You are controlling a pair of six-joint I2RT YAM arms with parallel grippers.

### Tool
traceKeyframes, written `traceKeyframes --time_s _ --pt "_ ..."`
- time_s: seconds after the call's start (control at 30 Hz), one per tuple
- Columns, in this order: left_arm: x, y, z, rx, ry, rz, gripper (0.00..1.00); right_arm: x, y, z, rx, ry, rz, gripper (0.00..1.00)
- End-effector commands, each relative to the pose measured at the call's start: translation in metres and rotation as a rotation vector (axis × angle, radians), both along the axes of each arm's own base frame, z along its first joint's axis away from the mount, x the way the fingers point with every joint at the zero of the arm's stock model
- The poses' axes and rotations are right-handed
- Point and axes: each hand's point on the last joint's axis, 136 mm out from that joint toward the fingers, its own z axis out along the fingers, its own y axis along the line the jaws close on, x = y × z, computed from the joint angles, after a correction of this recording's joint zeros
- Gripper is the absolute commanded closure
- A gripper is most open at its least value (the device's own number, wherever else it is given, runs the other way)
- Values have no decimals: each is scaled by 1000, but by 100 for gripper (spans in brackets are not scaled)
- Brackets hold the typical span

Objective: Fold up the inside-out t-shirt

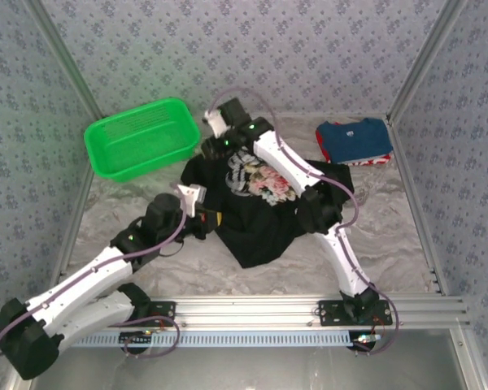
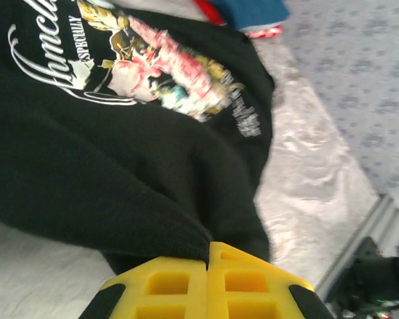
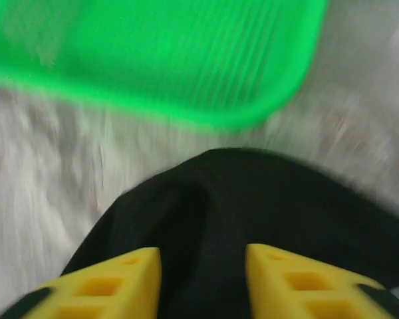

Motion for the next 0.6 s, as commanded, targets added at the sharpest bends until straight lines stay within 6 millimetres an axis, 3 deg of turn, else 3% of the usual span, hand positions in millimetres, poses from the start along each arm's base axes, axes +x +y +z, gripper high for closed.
traceKeyframes --time_s 0.0,0.17,0.23,0.3,0.47,0.57 --pt "2 24 -50 43 79 145 100 -28 -54 41 -43 -25 -48 50" --pt "-11 40 -95 74 150 189 100 -93 -113 -2 -32 78 -223 43" --pt "-16 44 -106 96 170 189 100 -113 -123 -26 -62 137 -262 42" --pt "-20 48 -113 124 185 183 100 -131 -113 -45 -43 189 -254 38" --pt "-24 52 -117 167 202 173 100 -166 -62 -69 15 277 -172 27" --pt "-24 55 -117 185 200 179 100 -183 -51 -84 -27 295 -154 26"
